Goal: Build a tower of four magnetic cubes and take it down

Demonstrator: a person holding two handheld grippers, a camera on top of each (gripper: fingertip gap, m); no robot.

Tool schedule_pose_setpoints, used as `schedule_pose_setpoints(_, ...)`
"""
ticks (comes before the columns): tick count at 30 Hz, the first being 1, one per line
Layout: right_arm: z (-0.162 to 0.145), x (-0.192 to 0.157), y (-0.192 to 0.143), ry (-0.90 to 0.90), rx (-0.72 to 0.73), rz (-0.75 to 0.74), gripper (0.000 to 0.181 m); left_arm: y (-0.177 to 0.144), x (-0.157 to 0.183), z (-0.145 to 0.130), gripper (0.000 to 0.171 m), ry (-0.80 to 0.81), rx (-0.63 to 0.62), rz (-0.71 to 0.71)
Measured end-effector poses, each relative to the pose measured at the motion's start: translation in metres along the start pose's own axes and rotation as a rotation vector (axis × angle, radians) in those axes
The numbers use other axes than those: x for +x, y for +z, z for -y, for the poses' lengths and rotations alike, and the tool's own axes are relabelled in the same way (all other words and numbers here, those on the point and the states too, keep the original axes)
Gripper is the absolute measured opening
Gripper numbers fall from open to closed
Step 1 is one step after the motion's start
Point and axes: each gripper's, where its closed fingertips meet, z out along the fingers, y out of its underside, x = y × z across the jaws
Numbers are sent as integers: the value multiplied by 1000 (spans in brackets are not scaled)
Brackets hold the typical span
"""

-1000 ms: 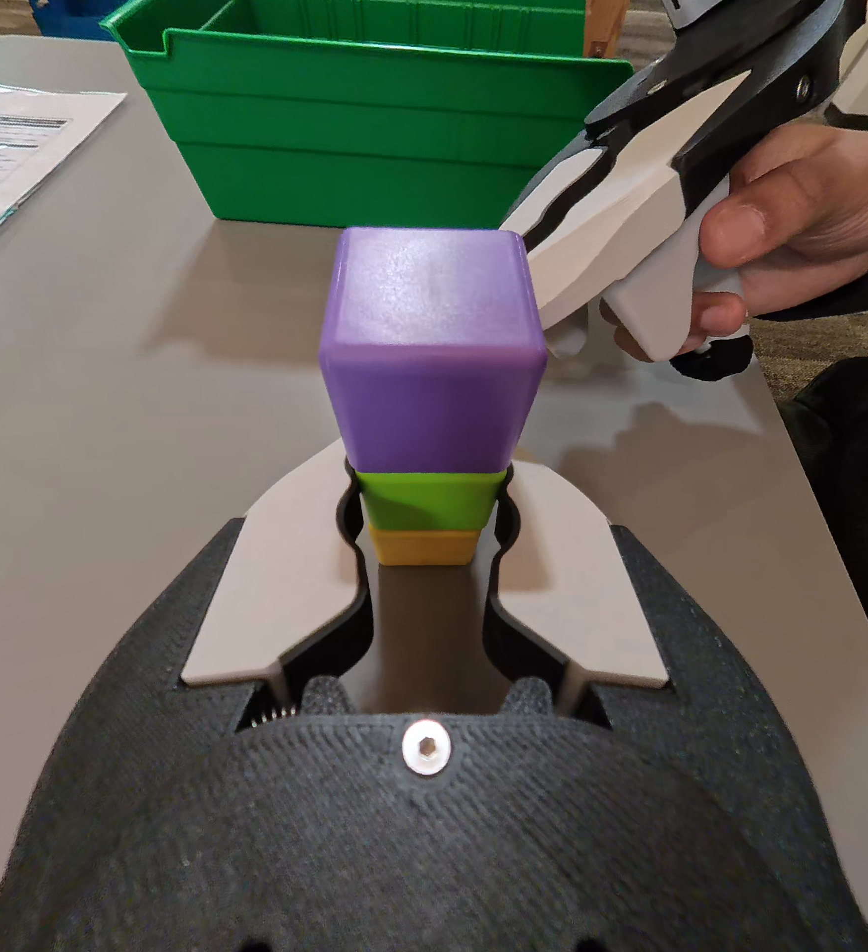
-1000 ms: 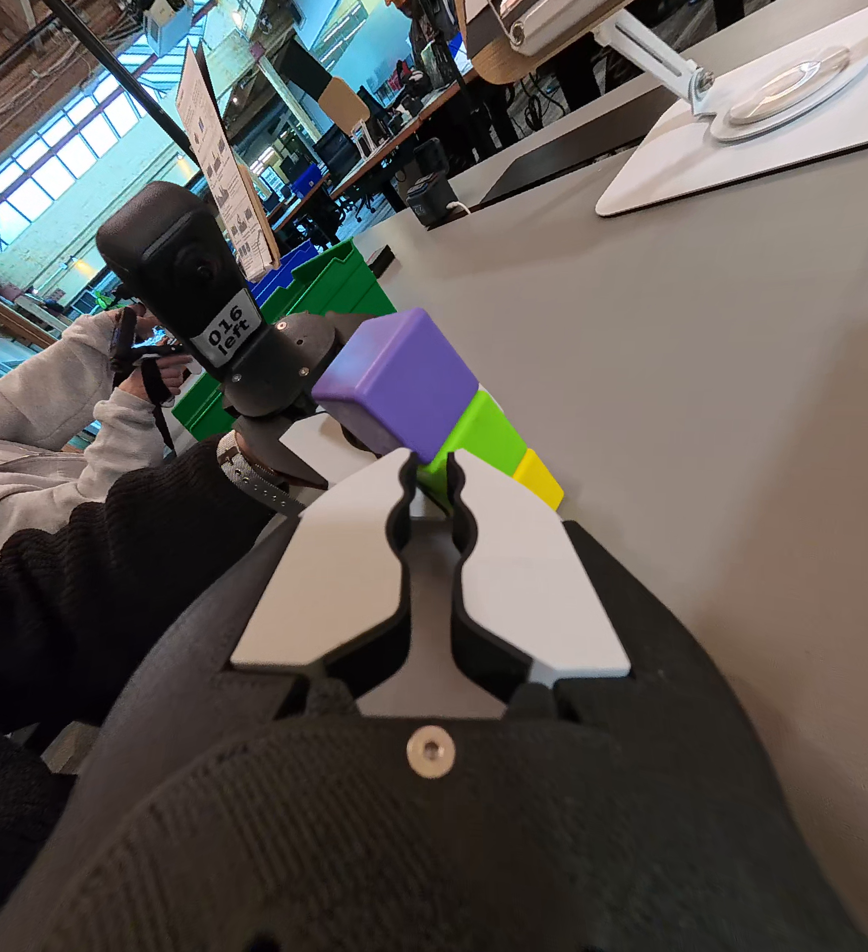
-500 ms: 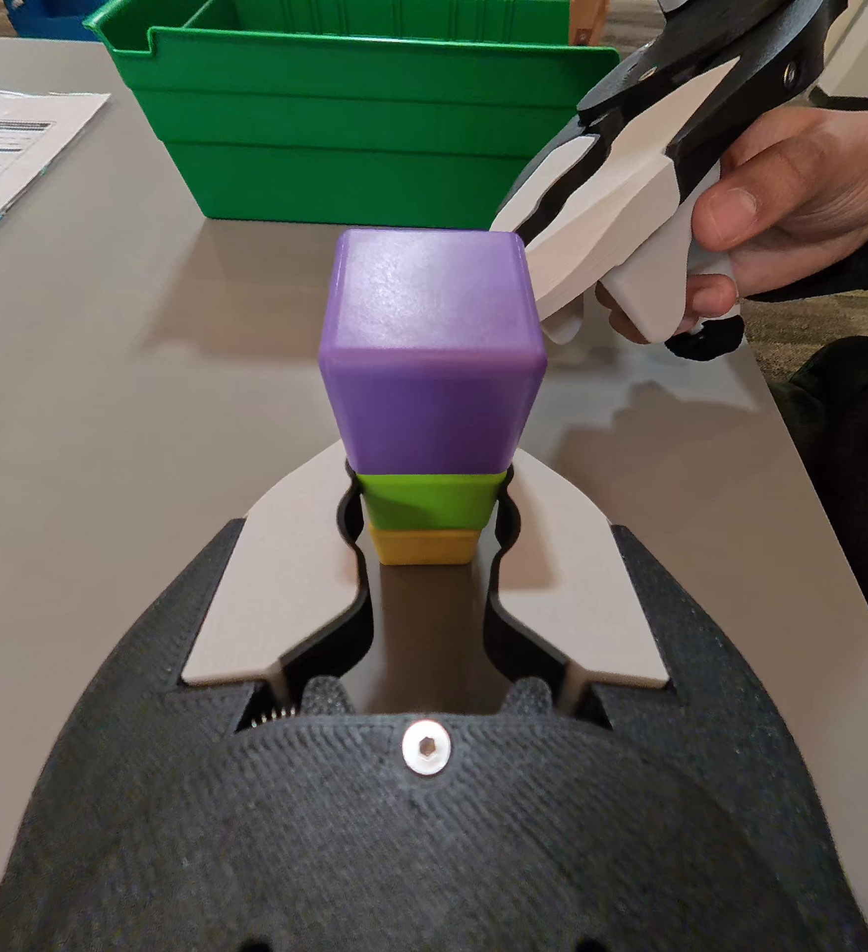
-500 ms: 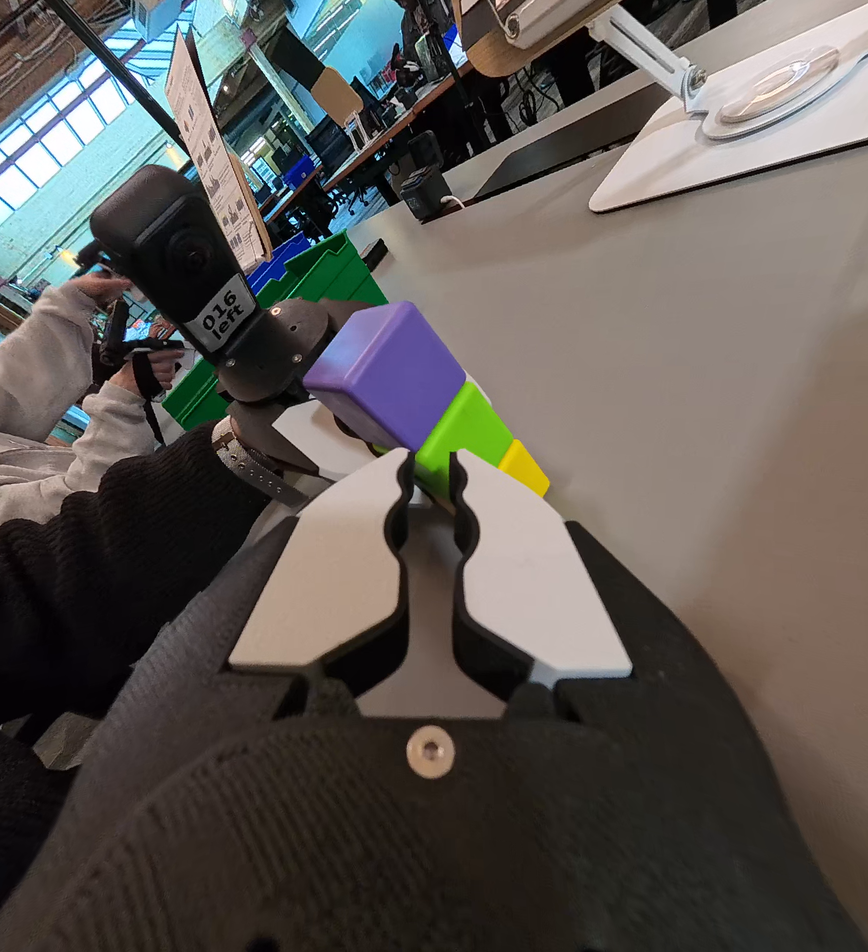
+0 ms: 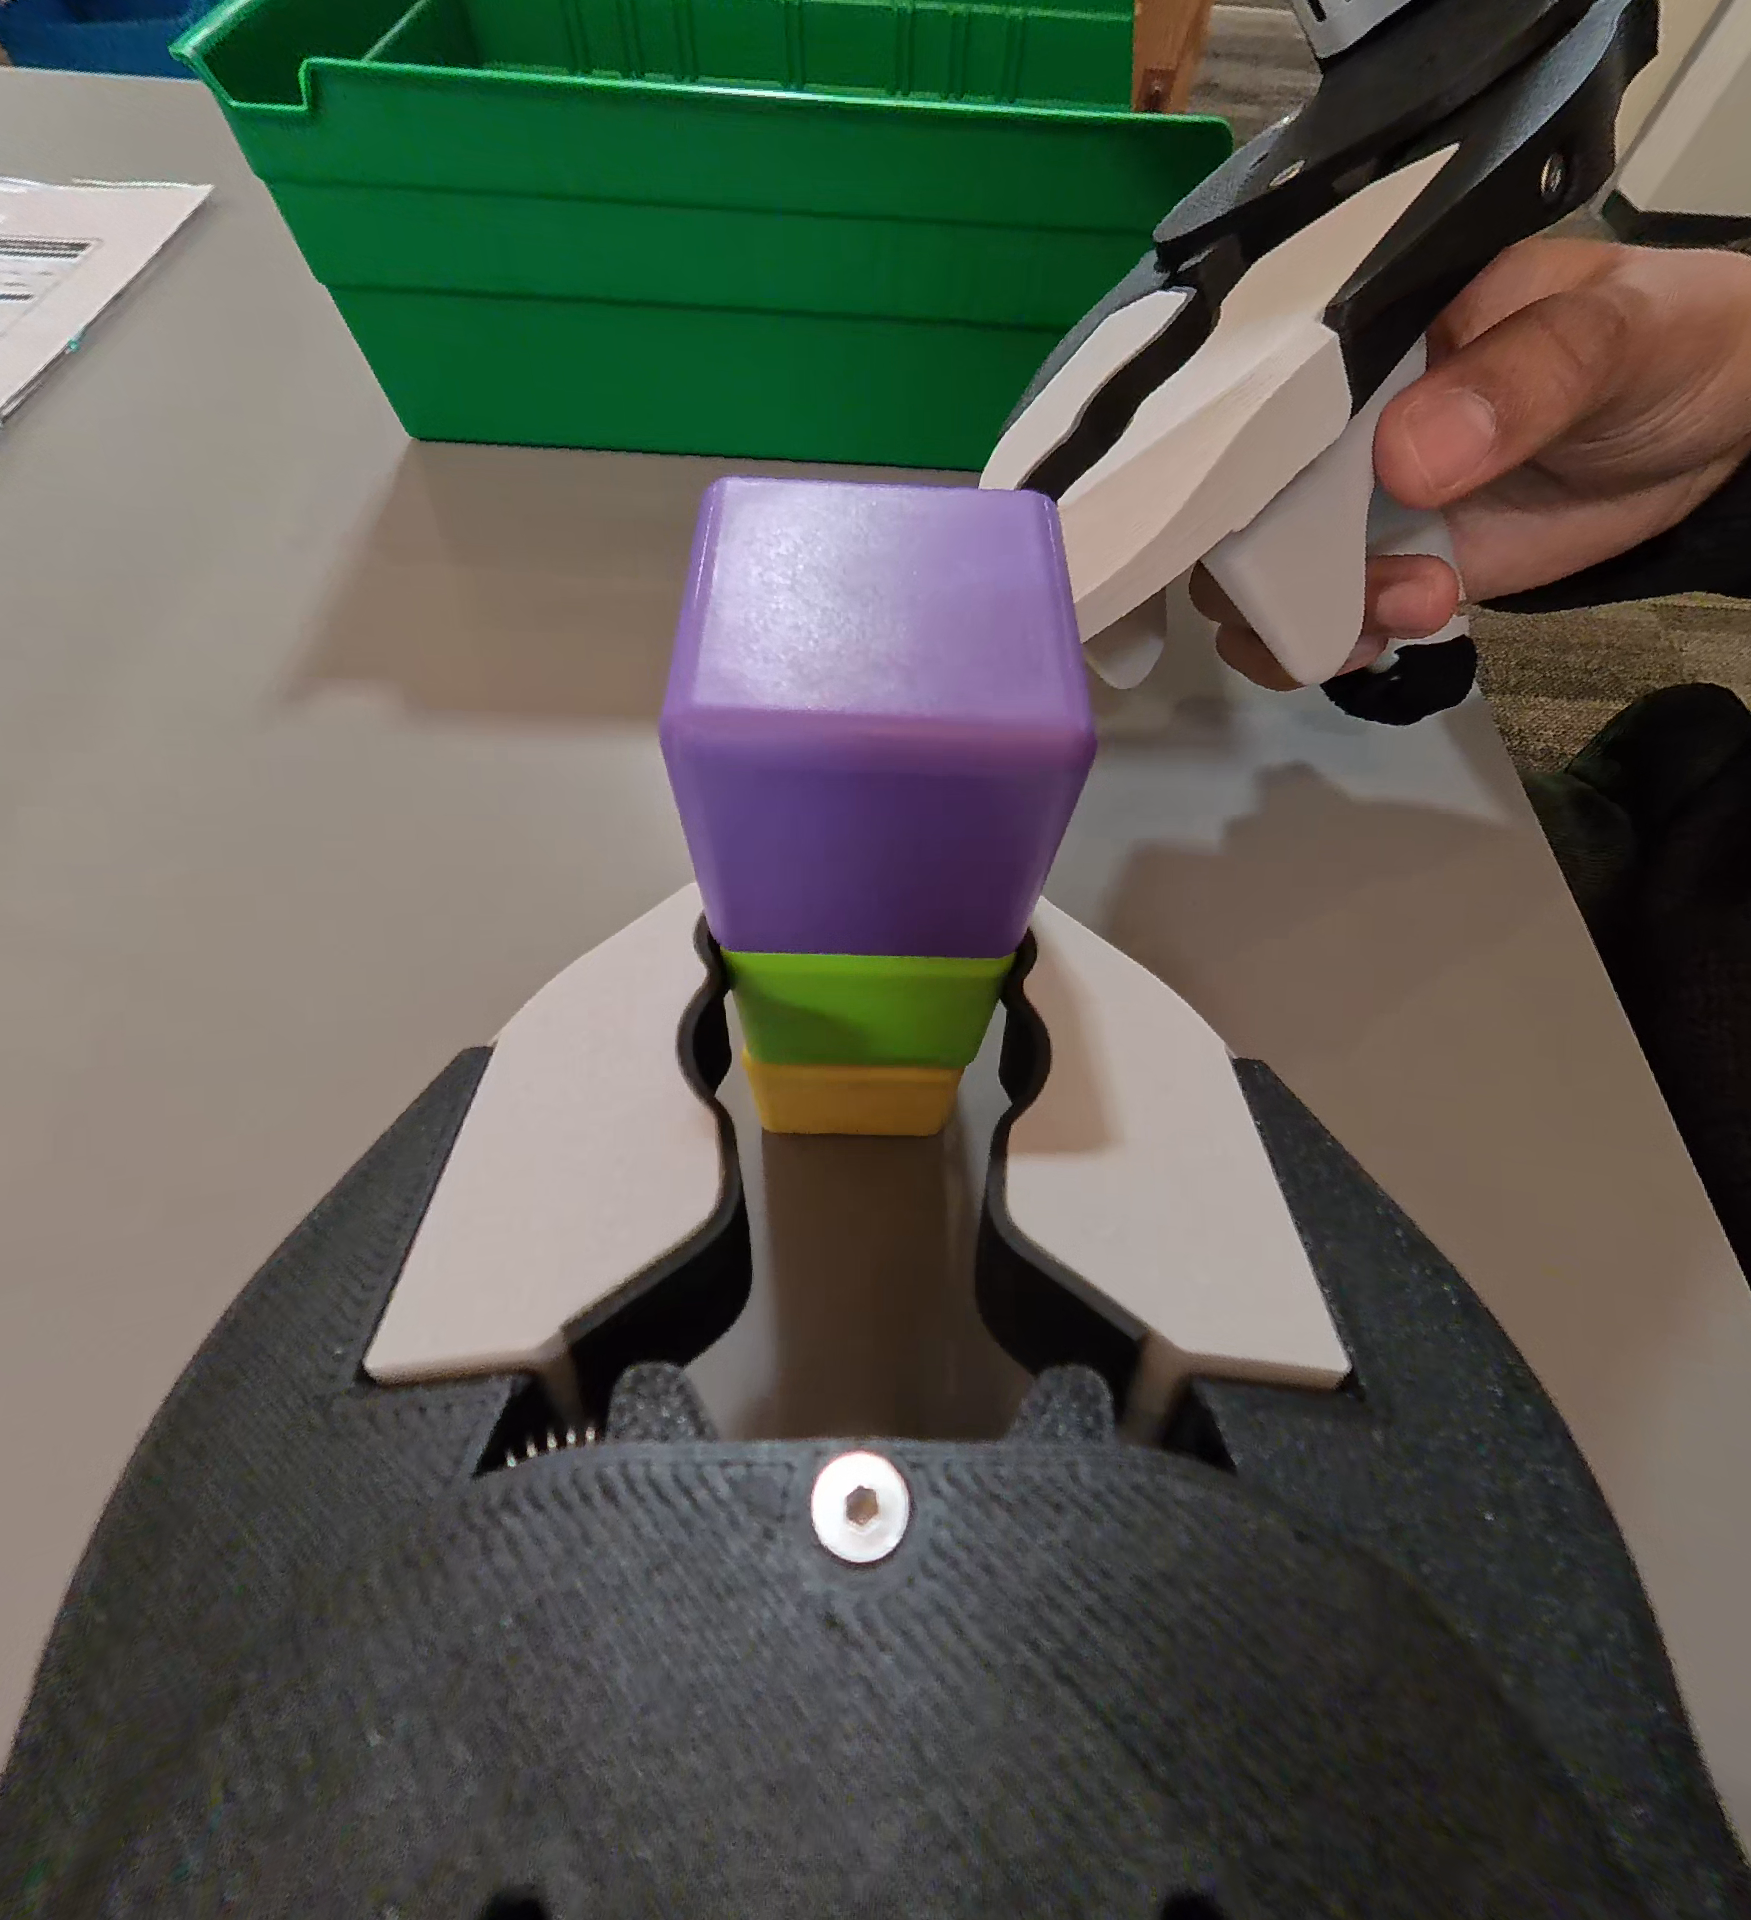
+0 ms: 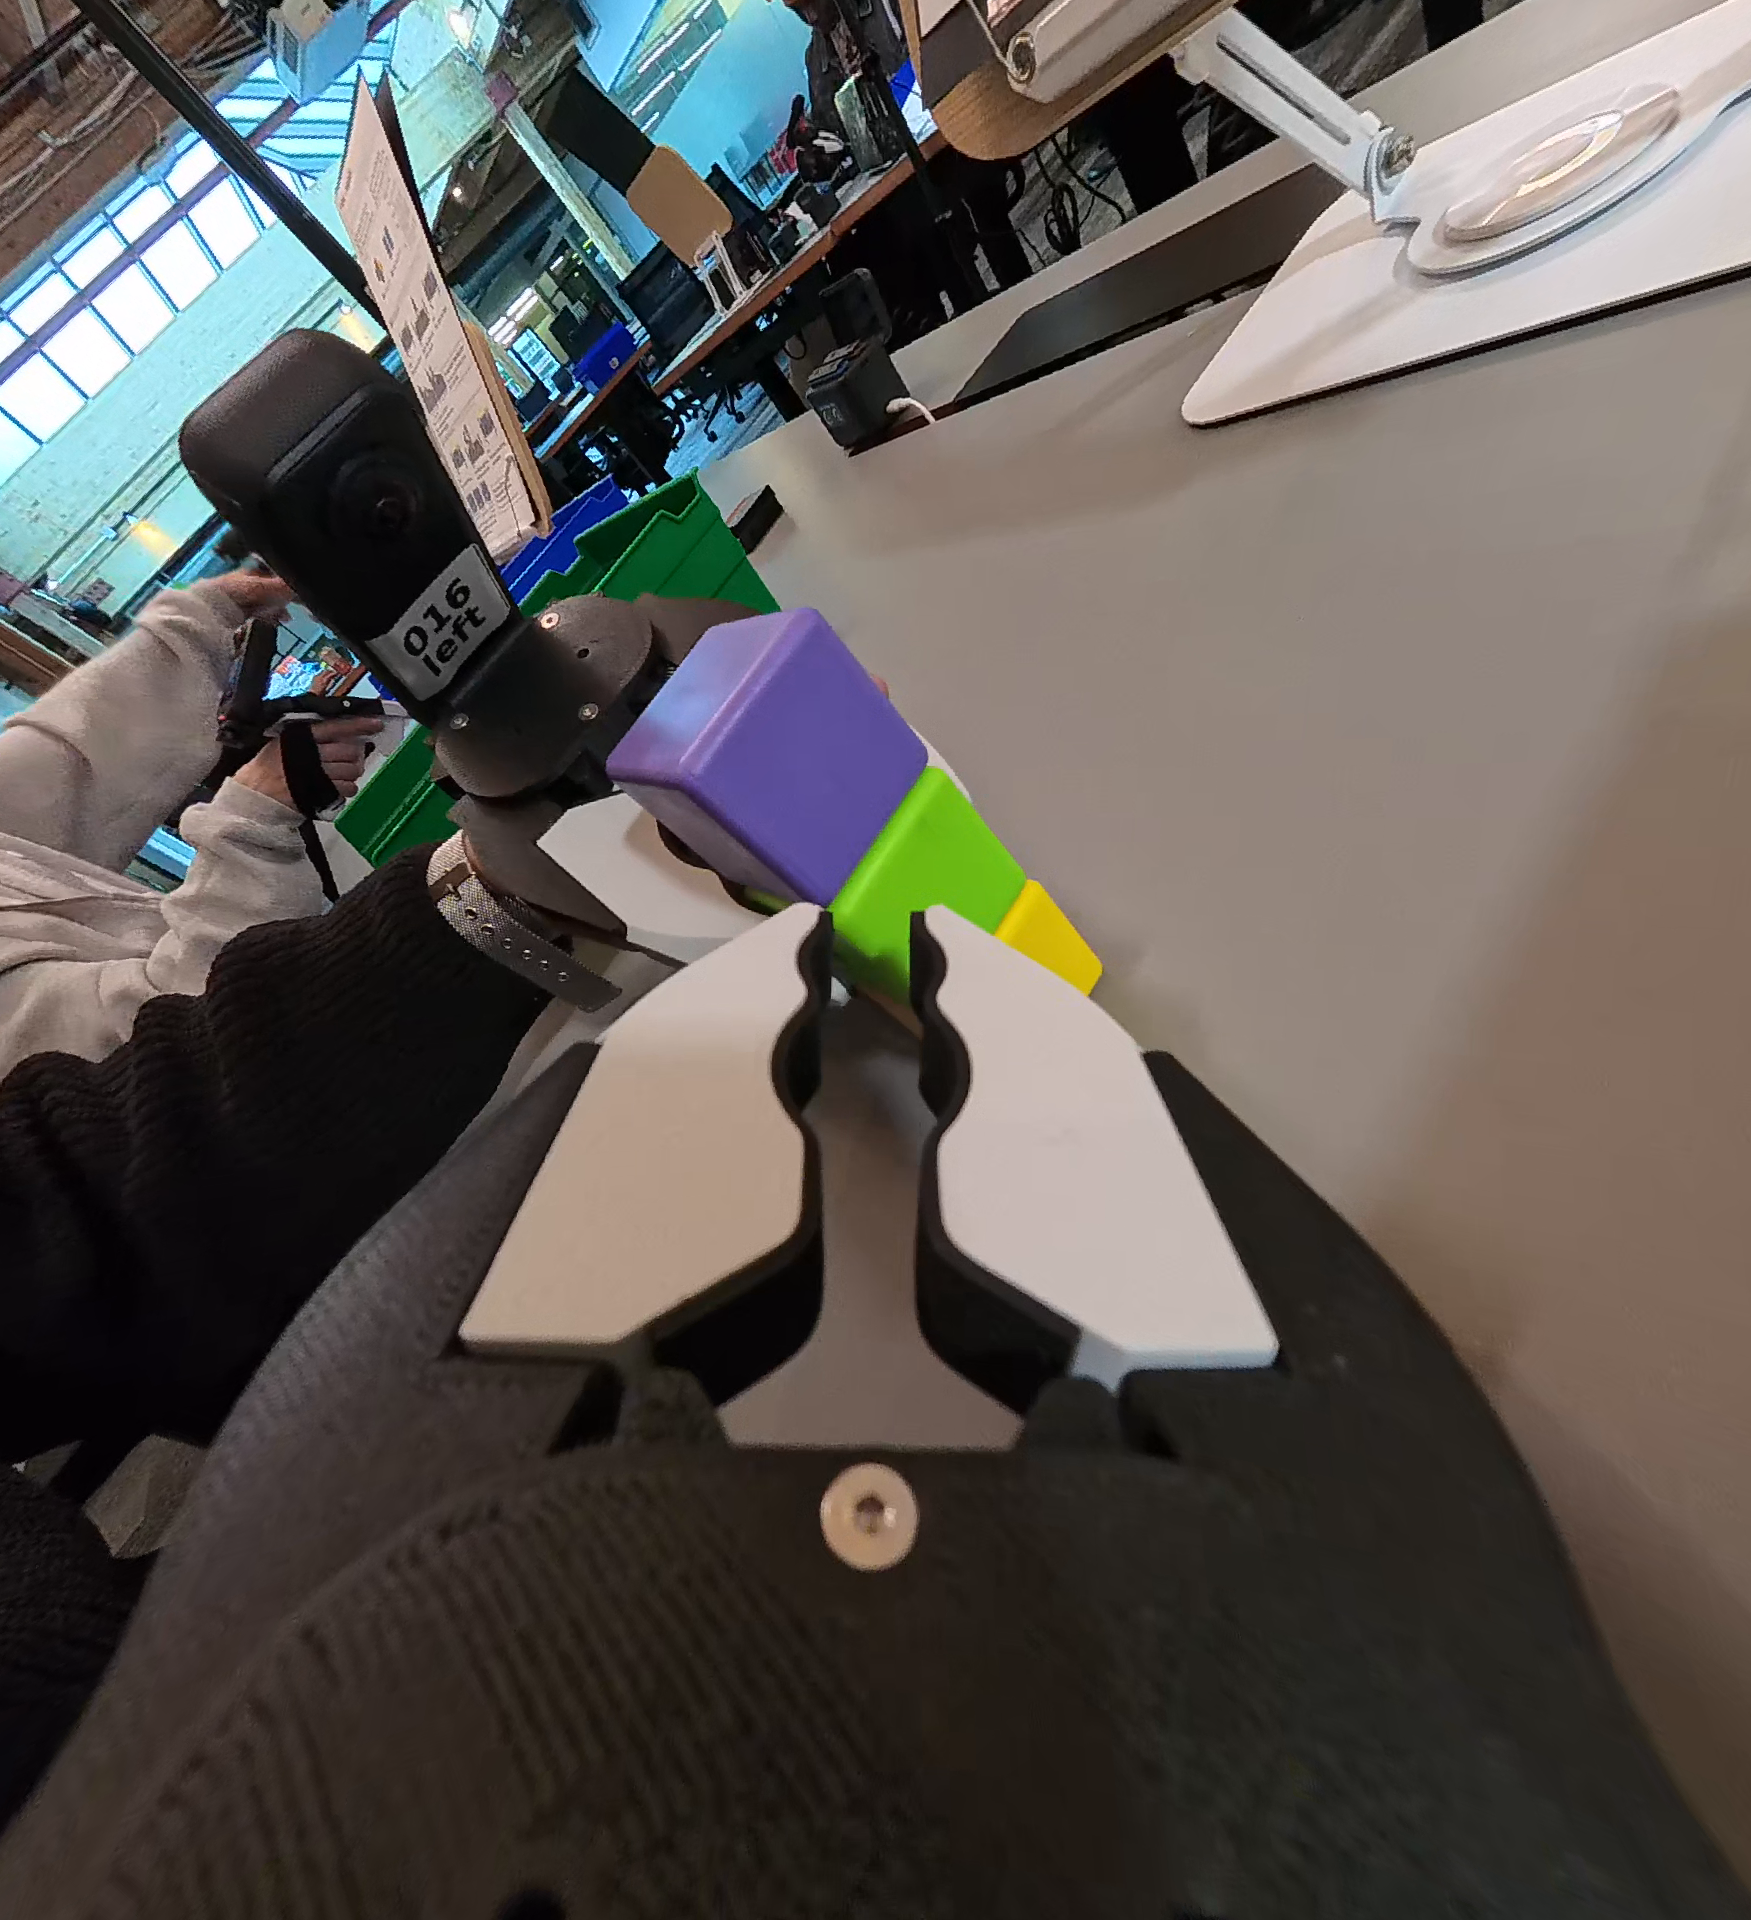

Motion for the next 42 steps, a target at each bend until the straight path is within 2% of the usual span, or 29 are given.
schedule_pose_setpoints(8, 0, 0, -1, 5, 2, 0, 15, 0, 3, -1, 50, 1, -13, -13)
schedule_pose_setpoints(15, 0, 1, -1, 11, 4, 3, 15, 0, 3, -4, 58, -17, -35, -8)
schedule_pose_setpoints(36, 0, 1, -1, 27, 6, 9, 16, -1, -1, -11, 58, -13, -78, 20)
schedule_pose_setpoints(39, 1, 1, -1, 29, 7, 9, 16, -4, 1, -15, 62, -35, -113, 15)
schedule_pose_setpoints(42, 1, 3, -2, 30, 10, 6, 16, -17, 14, -26, 72, -97, -214, -11)
